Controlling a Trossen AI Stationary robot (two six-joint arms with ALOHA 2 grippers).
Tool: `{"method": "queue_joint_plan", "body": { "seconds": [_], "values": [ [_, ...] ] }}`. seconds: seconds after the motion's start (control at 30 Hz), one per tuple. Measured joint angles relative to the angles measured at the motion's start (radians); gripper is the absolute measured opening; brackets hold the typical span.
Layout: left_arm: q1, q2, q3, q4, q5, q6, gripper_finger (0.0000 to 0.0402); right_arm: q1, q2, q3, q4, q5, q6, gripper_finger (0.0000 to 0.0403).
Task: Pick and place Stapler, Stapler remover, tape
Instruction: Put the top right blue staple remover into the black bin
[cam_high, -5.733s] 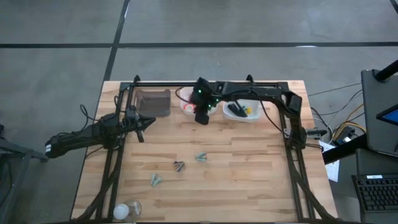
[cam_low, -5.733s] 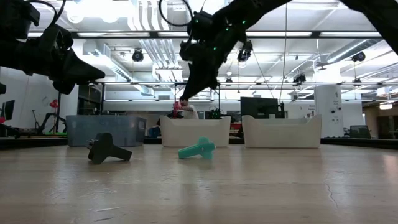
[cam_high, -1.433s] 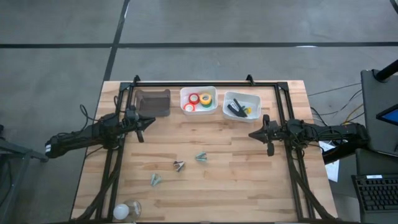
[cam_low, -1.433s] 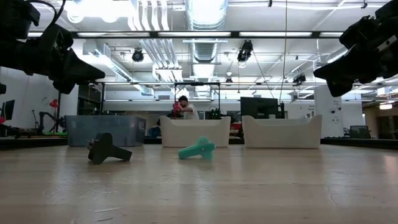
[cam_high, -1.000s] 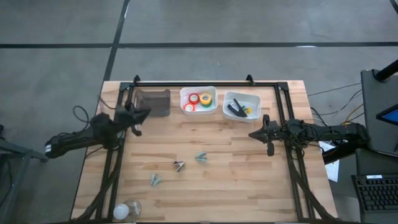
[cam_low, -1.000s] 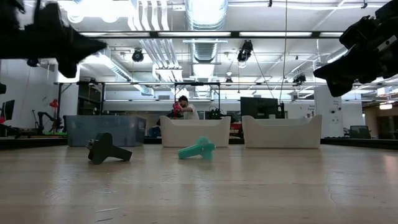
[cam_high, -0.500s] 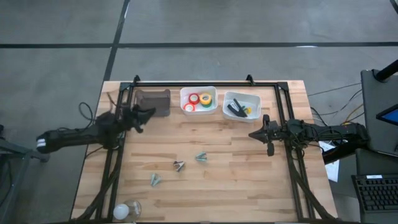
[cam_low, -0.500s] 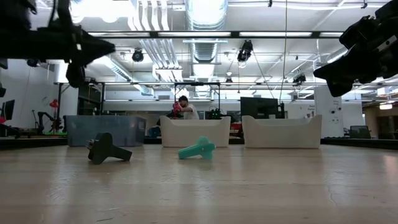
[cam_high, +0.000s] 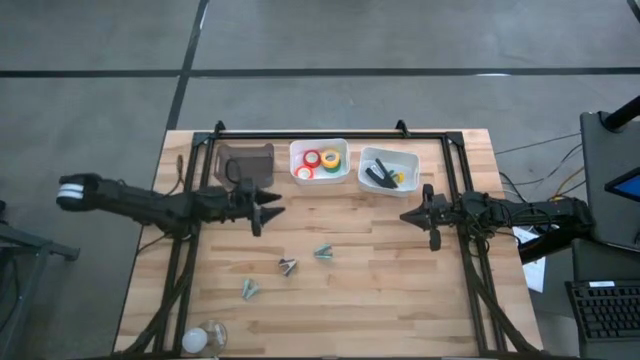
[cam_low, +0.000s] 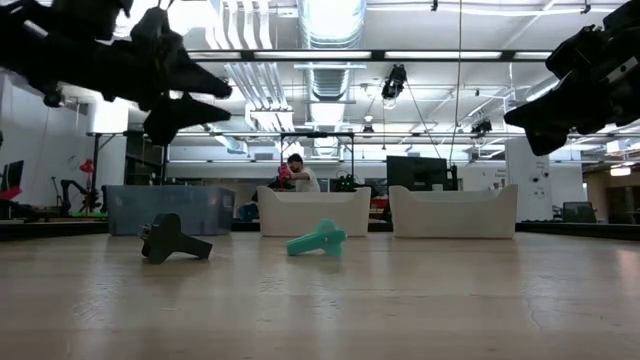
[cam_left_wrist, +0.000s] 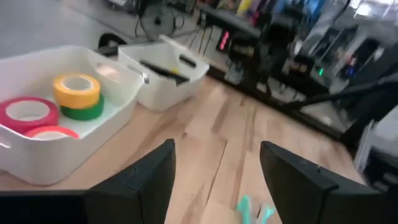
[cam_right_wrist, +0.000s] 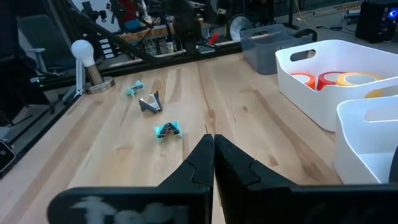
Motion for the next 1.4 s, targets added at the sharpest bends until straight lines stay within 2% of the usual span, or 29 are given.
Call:
{"method": "queue_joint_plan", "body": {
  "seconds": [0.47,0.73,0.93,1.1,1.4],
  "values": [
    [-0.083,0.499,0.322,-0.012,-0.033,0.074,0.0234,0.0,-0.001,0.0,0.0,0.001,0.0,0.0009],
    [-0.089,0.72,0.452,-0.027,0.023,0.064,0.0234,0.0,-0.001,0.0,0.0,0.0,0.0,0.0009],
    [-0.095,0.81,0.488,-0.052,0.084,0.023,0.0234,0.0,-0.001,0.0,0.0,0.0,0.0,0.0009],
    [-0.109,0.86,0.487,-0.041,0.091,-0.035,0.0234,0.0,-0.001,0.0,0.0,0.0,0.0,0.0009],
    [-0.134,0.91,0.487,-0.014,0.09,-0.037,0.0234,0.0,0.0,0.0,0.0,0.0,0.0,0.0009]
  ]
}}
